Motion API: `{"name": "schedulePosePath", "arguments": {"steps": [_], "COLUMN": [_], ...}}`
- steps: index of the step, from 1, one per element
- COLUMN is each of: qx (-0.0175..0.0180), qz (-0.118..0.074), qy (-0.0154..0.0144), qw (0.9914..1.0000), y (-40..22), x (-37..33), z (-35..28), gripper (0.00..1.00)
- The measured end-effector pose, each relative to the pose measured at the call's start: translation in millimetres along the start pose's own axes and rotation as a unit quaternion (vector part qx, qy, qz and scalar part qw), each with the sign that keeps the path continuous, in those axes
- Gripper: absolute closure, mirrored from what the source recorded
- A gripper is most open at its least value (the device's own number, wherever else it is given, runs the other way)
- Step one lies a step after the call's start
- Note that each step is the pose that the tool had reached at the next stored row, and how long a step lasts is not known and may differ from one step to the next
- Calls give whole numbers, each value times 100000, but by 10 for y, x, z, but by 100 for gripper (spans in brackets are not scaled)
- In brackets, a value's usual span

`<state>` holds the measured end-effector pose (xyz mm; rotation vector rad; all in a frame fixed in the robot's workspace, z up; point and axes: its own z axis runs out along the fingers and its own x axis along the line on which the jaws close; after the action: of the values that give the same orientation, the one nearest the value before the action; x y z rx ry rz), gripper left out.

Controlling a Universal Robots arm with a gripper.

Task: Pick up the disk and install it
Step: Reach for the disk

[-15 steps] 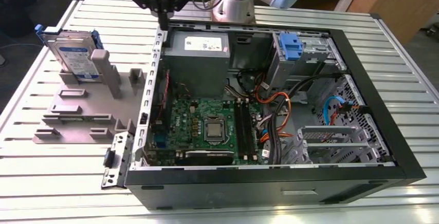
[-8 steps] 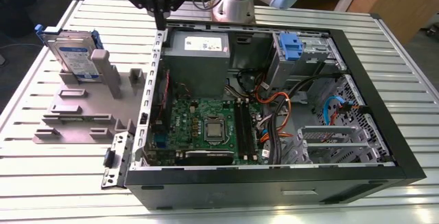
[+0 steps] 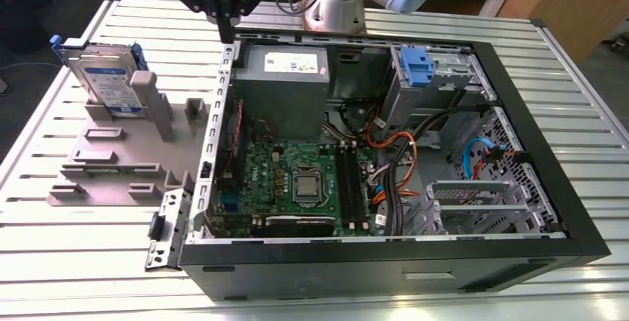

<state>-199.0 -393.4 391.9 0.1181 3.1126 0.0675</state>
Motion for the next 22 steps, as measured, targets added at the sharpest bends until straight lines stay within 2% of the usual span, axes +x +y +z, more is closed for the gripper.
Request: {"name": "schedulePosePath", "arguments": {"steps": [22], "qx": [-4], "qz": [-4], "qy": [1], "qw": [100000], "y": [-6], "x": [89], "z": [3], "gripper": [89]}}
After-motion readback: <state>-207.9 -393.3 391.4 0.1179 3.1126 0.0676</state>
